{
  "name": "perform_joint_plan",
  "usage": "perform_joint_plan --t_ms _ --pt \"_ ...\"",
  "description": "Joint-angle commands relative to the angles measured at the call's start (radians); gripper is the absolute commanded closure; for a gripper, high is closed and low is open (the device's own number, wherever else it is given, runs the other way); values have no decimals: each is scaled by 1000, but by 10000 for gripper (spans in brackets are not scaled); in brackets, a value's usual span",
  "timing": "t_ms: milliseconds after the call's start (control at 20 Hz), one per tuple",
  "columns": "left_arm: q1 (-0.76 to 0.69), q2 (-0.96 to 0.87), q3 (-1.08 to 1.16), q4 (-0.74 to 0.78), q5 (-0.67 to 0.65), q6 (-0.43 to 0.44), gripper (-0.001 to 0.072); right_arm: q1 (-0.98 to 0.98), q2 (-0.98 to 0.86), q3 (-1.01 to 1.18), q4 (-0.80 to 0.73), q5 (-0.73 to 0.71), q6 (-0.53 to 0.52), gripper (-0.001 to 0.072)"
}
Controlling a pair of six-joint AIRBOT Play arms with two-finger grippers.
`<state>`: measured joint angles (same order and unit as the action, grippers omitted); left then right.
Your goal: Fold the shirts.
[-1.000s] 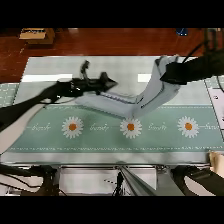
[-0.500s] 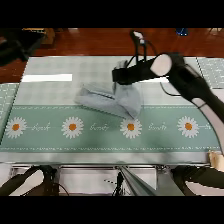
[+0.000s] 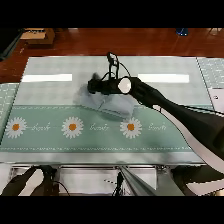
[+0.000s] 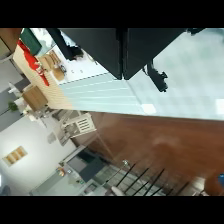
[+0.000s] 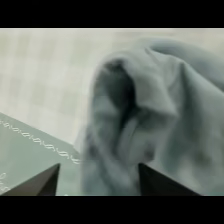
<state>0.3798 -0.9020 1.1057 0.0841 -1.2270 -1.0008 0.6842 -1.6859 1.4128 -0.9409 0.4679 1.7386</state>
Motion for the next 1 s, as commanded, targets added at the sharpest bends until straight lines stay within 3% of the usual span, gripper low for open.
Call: perform_joint_plan --t_ms 0,150,350,400,450,600,850,950 --pt "4 8 -30 85 -13 -11 689 5 11 1 45 -19 -32 149" --pt "4 -2 -70 147 -11 -10 689 -94 119 1 -104 262 -76 150" --pt "4 -25 -91 203 -12 -10 689 -295 275 0 -630 818 -68 198" --pt "4 -27 -91 209 -12 -10 689 -359 297 -12 -716 895 -68 197" --pt "4 -29 -91 212 -12 -10 689 -428 311 -36 -706 925 -68 192" --pt "4 -29 -91 216 -12 -10 689 -614 317 -198 -346 862 -76 129" --pt "4 -28 -91 314 -16 -21 689 -597 317 -558 189 399 -140 117" --pt "4 -28 -91 348 -16 -34 689 -529 317 -603 286 262 -183 118"
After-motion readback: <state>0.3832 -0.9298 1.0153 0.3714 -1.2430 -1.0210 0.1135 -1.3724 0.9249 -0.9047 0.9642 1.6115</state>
